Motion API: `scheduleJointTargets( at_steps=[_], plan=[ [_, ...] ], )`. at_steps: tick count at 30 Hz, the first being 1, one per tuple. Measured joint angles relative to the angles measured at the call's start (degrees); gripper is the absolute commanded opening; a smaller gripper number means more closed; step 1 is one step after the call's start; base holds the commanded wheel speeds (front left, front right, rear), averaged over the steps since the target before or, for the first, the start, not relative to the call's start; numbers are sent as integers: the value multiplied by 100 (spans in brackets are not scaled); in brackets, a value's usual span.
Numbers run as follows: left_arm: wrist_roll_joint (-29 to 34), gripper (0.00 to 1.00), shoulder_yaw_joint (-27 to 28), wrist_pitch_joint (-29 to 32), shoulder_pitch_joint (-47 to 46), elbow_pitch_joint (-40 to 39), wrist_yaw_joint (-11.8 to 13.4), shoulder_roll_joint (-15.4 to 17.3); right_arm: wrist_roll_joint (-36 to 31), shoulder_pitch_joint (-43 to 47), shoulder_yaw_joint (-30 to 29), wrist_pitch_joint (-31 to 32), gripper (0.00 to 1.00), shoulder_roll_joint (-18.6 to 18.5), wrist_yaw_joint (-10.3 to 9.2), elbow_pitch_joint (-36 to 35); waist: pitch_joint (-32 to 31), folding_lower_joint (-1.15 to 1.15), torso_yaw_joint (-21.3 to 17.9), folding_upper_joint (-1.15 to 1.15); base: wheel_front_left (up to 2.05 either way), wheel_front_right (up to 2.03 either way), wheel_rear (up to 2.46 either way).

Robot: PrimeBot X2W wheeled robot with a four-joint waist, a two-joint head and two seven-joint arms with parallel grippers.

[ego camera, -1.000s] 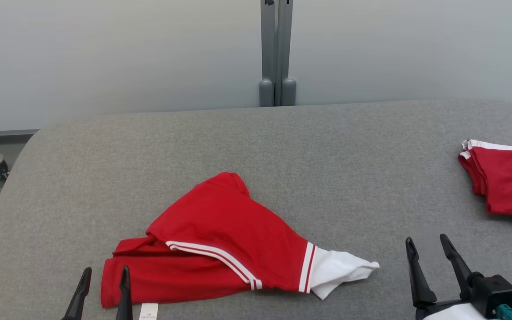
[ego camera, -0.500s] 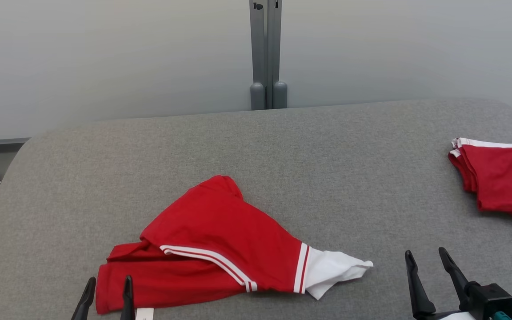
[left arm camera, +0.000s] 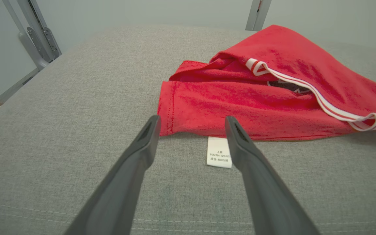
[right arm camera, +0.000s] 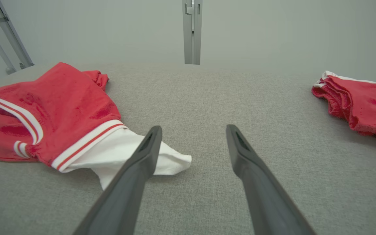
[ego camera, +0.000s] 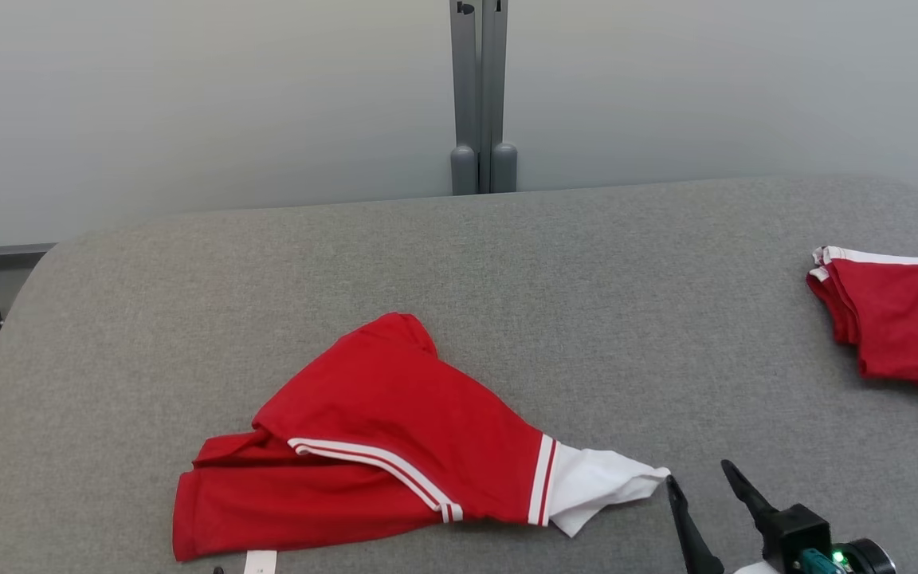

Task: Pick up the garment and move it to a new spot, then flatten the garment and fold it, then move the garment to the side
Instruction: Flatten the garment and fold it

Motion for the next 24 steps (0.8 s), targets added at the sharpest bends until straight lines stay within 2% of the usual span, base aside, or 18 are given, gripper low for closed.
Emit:
scheduleJointTargets(
  at_steps=[4,7,11,16,19,24],
  plan=[
    [-7,100,-30,302,-116,431,1,143,-111,-349,396,575,100,-349,0,314,33,0,18,0,0,0,0],
    [-130,100,-67,716,-304,549,1,213,197,-488,527,1312,100,-508,1,296,96,0,46,0,0,0,0],
    [-347,100,-89,1184,-385,553,1,291,631,-631,787,2292,100,-742,1,-78,203,0,64,0,0,0,0],
    [-404,100,-36,1450,-425,554,34,389,892,-659,1349,3330,100,-1373,1,-630,301,0,92,0,0,0,0],
    [-446,100,-22,1459,-428,532,44,390,1088,-565,1478,3606,100,-1571,1,-925,333,0,117,0,0,0,0],
    [-490,100,-3,1401,-531,554,74,415,1129,-543,1458,3690,100,-1661,0,-1155,438,0,130,0,0,0,0]
  ],
)
